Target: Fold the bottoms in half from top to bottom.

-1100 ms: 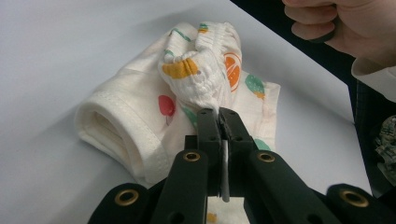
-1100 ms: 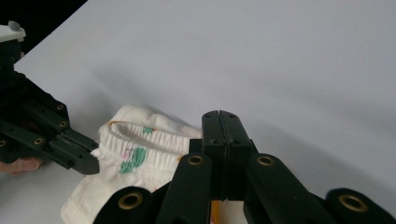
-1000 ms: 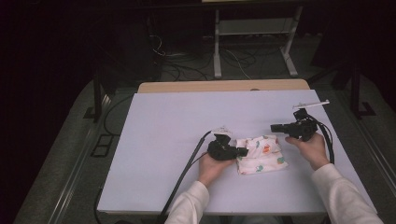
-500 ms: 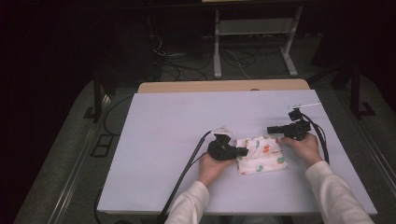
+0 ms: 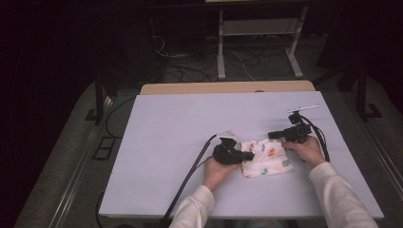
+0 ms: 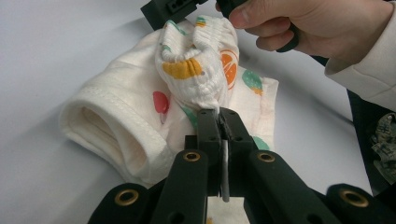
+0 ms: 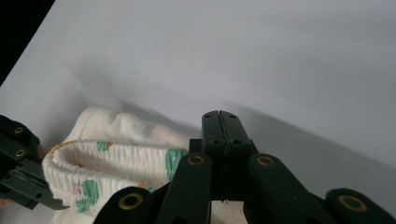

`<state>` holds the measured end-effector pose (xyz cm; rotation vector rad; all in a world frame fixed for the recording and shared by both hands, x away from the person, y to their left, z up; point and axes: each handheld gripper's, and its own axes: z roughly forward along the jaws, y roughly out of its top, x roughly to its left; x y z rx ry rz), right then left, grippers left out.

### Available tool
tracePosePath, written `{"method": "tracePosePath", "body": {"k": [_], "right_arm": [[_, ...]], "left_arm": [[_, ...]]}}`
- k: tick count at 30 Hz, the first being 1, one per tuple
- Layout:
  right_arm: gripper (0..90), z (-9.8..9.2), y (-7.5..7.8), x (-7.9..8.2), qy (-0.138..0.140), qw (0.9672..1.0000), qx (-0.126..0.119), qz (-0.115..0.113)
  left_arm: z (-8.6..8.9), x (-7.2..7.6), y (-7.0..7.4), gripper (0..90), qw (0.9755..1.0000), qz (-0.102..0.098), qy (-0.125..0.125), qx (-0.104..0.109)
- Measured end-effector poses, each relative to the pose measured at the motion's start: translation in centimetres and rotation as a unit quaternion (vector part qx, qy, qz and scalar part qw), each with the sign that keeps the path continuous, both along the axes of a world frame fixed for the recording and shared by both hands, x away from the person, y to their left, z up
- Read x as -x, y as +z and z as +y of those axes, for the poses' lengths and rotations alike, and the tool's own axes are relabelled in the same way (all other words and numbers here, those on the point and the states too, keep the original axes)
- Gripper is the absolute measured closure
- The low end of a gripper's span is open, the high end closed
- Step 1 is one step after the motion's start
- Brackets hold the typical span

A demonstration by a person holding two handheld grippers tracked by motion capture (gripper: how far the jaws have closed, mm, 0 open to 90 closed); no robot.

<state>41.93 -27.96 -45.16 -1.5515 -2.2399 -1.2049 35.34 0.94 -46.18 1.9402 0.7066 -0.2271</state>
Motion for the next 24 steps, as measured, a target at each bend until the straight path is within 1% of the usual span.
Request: {"method": "tracePosePath", "body": {"k": [3,5,9,13,16,18,20,22,24], "right_arm": [[88.7,0.2,0.0,-0.1,0.009,0.9999,0.0,0.009],[88.7,0.4,0.2,-0.1,0.016,0.9998,-0.01,0.009],[88.7,1.1,0.6,-0.1,0.034,0.9993,-0.009,0.013],[88.7,1.5,1.1,0.3,0.05,0.9986,-0.016,0.007],[88.7,1.8,1.4,0.7,0.059,0.9981,-0.015,0.01],[88.7,1.9,1.7,1.0,0.065,0.9978,-0.013,0.009],[88.6,2.0,2.0,1.3,0.066,0.9977,-0.016,0.005],[88.6,2.0,2.3,1.7,0.069,0.9974,-0.018,0.001],[88.6,2.0,2.5,2.2,0.073,0.9971,-0.019,-0.004]], "left_arm": [[0.0,0.0,0.0,87.2,1.0,0.0,-0.001,-0.001],[0.0,0.0,0.0,87.1,1.0,0.001,-0.002,-0.002],[0.0,0.1,0.0,86.8,1.0,0.002,-0.006,-0.005],[0.1,0.2,0.2,83.5,0.9999,-0.001,-0.004,-0.009],[0.2,0.2,0.4,76.5,0.9999,-0.003,-0.006,-0.008],[0.2,0.4,0.6,67.5,1.0,-0.006,0.0,-0.005],[0.3,0.6,0.9,57.5,0.9999,-0.009,0.008,-0.004],[0.5,0.7,1.4,50.7,0.9999,-0.013,0.008,0.003],[0.8,0.7,1.8,46.4,0.9997,-0.019,0.014,0.01]]}}
